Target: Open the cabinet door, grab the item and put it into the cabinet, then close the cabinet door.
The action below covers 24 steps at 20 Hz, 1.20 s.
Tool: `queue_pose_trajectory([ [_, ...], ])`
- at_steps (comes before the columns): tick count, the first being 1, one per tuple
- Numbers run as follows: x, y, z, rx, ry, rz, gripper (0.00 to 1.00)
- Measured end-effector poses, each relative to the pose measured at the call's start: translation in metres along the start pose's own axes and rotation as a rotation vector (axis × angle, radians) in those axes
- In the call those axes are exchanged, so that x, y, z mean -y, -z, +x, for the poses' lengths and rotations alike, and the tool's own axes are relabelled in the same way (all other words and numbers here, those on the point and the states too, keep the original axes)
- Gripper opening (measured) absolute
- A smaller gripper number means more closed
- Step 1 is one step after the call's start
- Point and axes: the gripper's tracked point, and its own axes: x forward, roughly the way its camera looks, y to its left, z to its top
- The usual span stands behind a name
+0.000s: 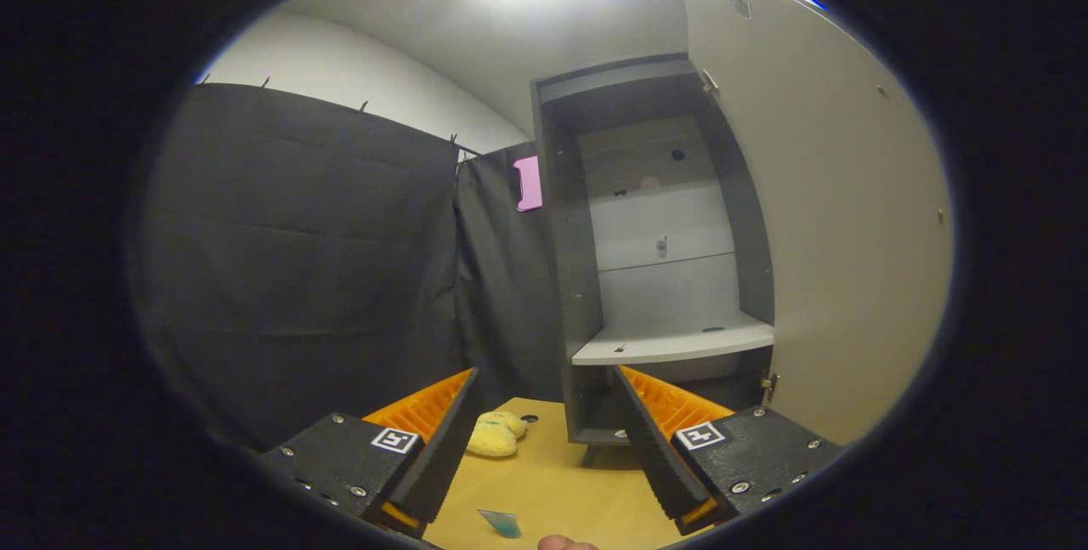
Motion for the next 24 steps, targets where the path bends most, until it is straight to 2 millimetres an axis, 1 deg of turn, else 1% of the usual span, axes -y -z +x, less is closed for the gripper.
queue_pose_trajectory([
  [2,-0.026,0.042,0.013,-0.04,-0.028,0.019,0.94],
  [3,-0.035,0.062,0.015,-0.063,-0.034,0.022,0.94],
  [4,-0.04,0.082,0.019,-0.083,-0.026,0.013,0.94],
  [7,-0.046,0.139,0.023,-0.149,-0.004,0.009,0.94],
  [9,-0.043,0.176,0.024,-0.198,0.024,-0.017,0.94],
  [11,-0.042,0.21,0.022,-0.239,0.043,-0.034,0.94],
  [13,-0.047,0.241,0.017,-0.288,0.045,-0.04,0.94],
  [14,-0.047,0.253,0.015,-0.306,0.051,-0.031,0.94],
  [16,-0.048,0.272,0.016,-0.329,0.066,-0.009,0.94],
  [19,-0.046,0.295,0.023,-0.358,0.069,0.005,0.94],
  [21,-0.041,0.307,0.023,-0.383,0.075,-0.006,0.93],
  [22,-0.04,0.312,0.023,-0.395,0.075,-0.008,0.91],
  [24,-0.038,0.325,0.022,-0.43,0.075,-0.034,0.82],
])
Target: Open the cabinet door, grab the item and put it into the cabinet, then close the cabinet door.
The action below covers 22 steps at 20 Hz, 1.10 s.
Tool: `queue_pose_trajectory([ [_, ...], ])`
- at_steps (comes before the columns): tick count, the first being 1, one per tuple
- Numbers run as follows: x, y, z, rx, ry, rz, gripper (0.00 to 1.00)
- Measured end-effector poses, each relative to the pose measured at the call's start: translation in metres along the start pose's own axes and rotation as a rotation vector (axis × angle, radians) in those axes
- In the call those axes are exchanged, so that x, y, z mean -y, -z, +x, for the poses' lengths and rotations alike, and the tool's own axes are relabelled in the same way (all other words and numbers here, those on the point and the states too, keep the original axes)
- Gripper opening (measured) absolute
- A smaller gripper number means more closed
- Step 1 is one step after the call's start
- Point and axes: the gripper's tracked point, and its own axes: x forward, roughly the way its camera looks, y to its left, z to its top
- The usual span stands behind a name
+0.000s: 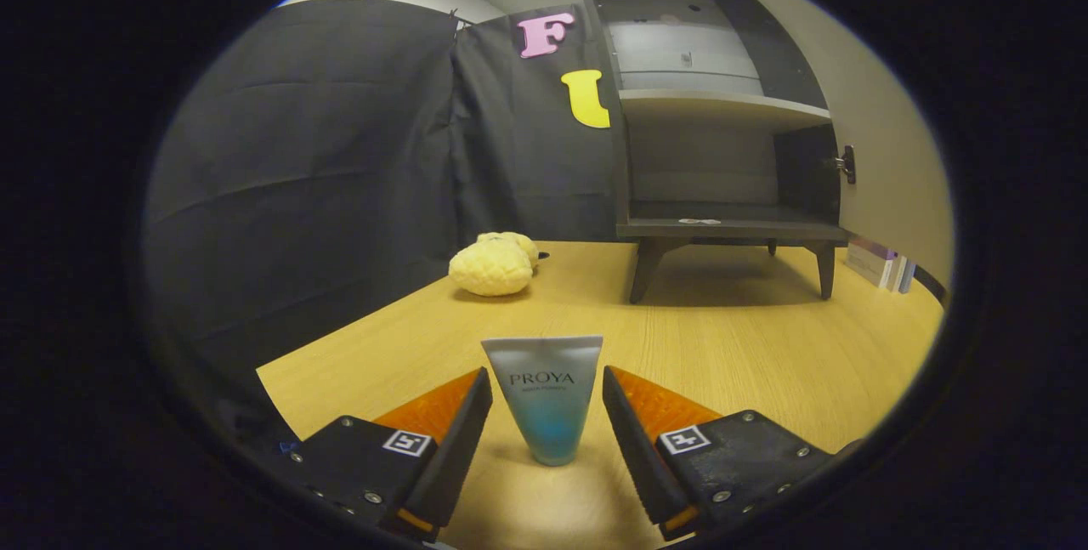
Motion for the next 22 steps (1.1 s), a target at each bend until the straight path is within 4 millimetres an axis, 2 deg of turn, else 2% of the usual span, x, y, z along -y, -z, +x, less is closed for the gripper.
queue_pose_trajectory([
  [3,-0.005,0.007,0.003,-0.02,-0.024,-0.016,0.55],
  [6,-0.012,0.006,-0.001,-0.028,-0.05,-0.02,0.53],
  [10,-0.004,-0.009,-0.007,-0.022,-0.04,-0.006,0.53],
  [18,0.029,-0.084,-0.016,0.057,0.007,-0.005,0.53],
  [22,0.046,-0.137,-0.022,0.108,0.037,-0.012,0.53],
])
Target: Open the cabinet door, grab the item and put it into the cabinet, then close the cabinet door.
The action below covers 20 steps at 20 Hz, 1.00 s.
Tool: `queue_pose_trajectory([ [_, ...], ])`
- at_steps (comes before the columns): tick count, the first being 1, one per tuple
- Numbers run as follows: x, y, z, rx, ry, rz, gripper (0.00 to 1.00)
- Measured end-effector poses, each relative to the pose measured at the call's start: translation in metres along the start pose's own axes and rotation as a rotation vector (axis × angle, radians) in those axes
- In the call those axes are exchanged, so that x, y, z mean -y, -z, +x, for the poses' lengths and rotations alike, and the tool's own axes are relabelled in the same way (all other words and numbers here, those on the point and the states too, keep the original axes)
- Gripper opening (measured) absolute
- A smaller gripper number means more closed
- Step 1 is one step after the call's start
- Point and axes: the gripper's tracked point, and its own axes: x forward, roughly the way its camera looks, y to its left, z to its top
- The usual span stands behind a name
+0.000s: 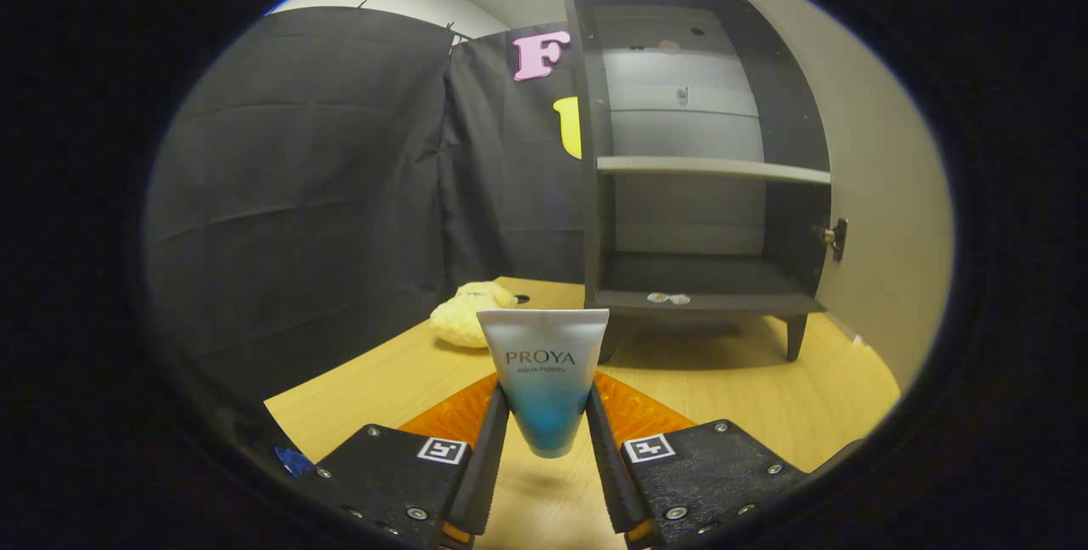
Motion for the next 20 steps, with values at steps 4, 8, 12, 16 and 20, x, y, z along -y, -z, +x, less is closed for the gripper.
queue_pose_trajectory([
  [4,0.019,-0.058,0.005,0.048,0.03,-0.035,0.53],
  [8,0.044,-0.121,0.011,0.107,0.075,-0.065,0.53],
  [12,0.073,-0.184,0.019,0.158,0.132,-0.07,0.53],
  [16,0.102,-0.238,0.033,0.194,0.177,-0.077,0.52],
  [20,0.138,-0.288,0.054,0.224,0.22,-0.084,0.52],
])
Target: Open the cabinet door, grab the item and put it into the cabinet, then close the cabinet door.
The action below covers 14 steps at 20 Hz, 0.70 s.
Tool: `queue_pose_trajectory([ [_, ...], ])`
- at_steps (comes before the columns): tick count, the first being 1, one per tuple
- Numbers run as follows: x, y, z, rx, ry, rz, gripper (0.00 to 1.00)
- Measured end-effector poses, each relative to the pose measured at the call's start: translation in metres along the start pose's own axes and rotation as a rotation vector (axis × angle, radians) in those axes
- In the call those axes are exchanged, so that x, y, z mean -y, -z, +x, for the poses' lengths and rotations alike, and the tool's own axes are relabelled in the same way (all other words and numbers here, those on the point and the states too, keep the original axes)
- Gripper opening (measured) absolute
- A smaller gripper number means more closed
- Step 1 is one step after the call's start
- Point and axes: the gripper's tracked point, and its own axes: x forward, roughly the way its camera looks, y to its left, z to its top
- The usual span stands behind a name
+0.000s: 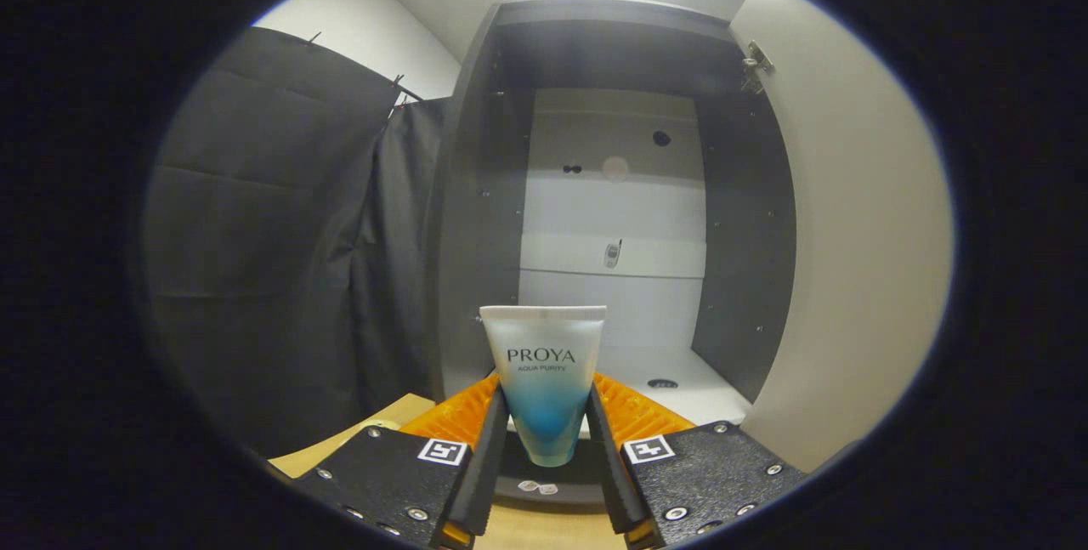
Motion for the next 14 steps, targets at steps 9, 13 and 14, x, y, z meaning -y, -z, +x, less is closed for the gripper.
queue_pose_trajectory([
  [9,0.027,-0.023,0.084,0.019,0.009,-0.038,0.52],
  [13,0.046,-0.013,0.129,0.011,0.039,-0.059,0.52],
  [14,0.049,-0.011,0.138,0.018,0.036,-0.057,0.52],
])
